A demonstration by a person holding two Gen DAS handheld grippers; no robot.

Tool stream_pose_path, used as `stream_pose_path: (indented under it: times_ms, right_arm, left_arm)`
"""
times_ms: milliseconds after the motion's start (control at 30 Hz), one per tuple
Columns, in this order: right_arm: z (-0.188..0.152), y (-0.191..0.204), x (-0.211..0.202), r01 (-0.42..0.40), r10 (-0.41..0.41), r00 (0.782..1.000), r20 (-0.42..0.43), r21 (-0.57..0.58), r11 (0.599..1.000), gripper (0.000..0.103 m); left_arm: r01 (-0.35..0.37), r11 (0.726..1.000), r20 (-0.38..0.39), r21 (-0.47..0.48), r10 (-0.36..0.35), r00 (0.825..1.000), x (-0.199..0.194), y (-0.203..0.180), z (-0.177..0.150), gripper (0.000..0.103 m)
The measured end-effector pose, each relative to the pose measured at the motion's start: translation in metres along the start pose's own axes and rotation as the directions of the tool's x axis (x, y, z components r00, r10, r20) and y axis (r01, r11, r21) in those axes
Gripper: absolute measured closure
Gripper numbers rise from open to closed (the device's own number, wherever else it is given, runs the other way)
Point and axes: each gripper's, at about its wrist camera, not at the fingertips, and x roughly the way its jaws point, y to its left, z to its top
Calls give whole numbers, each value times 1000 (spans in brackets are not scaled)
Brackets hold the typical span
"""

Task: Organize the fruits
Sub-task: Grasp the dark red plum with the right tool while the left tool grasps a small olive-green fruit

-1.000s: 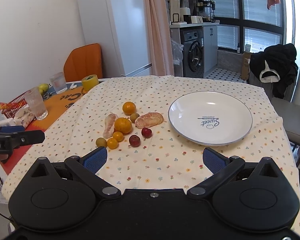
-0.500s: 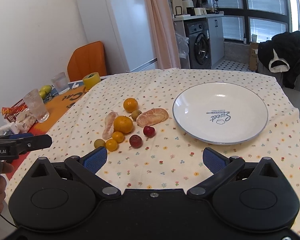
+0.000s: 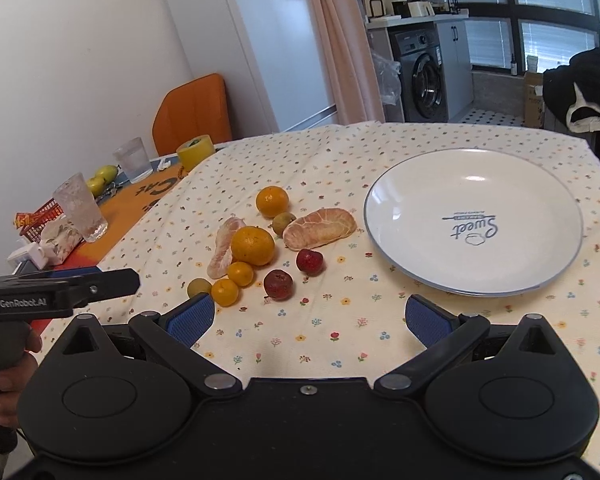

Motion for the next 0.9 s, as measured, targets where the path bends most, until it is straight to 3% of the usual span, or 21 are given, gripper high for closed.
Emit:
stream_pose_path:
  times_ms: [267, 533, 700, 900]
  right_arm:
    - [0, -2, 23, -27, 26, 999, -44, -27, 999, 3]
    - [1, 0, 42, -68, 64, 994, -84, -45, 997, 21]
    - [3, 5, 52, -108, 101, 989, -108, -59, 992, 41]
    - [7, 6, 63, -111, 104, 987, -119, -56, 992, 48]
  left_arm:
    - [13, 1000, -66, -1, -13, 998, 28, 3, -5, 32]
    - [30, 999, -93, -25, -32, 995, 49, 5, -4, 47]
    - [56, 998, -100, -14, -57, 993, 58, 1, -3, 56]
    - [74, 997, -128, -13, -75, 989, 69, 1, -4, 74]
